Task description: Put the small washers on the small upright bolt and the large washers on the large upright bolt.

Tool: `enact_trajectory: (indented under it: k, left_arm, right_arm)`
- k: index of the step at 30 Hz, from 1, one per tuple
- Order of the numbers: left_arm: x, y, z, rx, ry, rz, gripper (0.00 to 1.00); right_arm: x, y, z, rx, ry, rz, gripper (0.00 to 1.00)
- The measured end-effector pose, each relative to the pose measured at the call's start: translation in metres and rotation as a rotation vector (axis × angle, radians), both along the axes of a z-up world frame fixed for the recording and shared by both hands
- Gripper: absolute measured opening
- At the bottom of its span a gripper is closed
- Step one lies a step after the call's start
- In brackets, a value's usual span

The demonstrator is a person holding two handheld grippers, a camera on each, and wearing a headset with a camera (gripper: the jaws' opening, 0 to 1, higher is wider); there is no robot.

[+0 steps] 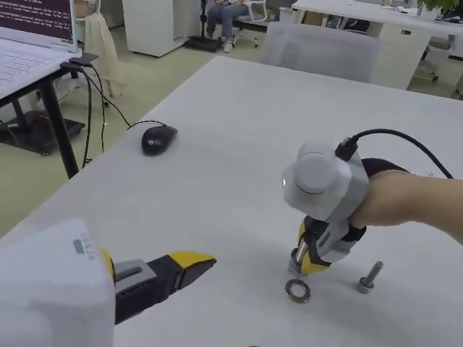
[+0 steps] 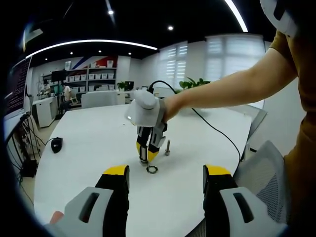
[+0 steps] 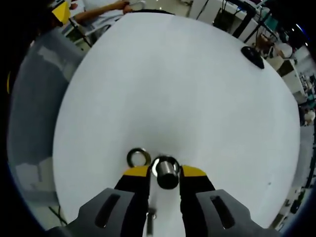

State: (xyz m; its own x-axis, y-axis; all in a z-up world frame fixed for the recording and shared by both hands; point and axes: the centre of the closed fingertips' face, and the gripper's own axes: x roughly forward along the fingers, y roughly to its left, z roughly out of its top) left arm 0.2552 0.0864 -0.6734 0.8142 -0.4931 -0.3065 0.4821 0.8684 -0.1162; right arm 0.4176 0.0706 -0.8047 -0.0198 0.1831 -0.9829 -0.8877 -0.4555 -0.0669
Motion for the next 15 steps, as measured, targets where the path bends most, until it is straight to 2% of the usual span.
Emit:
enact_trajectory:
  k: [6,15]
  left_arm:
    - [0.0006,0.0008,0.0003,0.002,0.0,0.002,0.59]
    - [0.0002,-0.0001,0.0007,0.006,0.0,0.0,0.59]
  right_arm:
    - [0.0009,-0.0019,-0.0061,-0.009,0.0,0.006,0.24]
    - [0.0052,-0.0033,-0.0068,0.024,-0.016,-0.005,0.25]
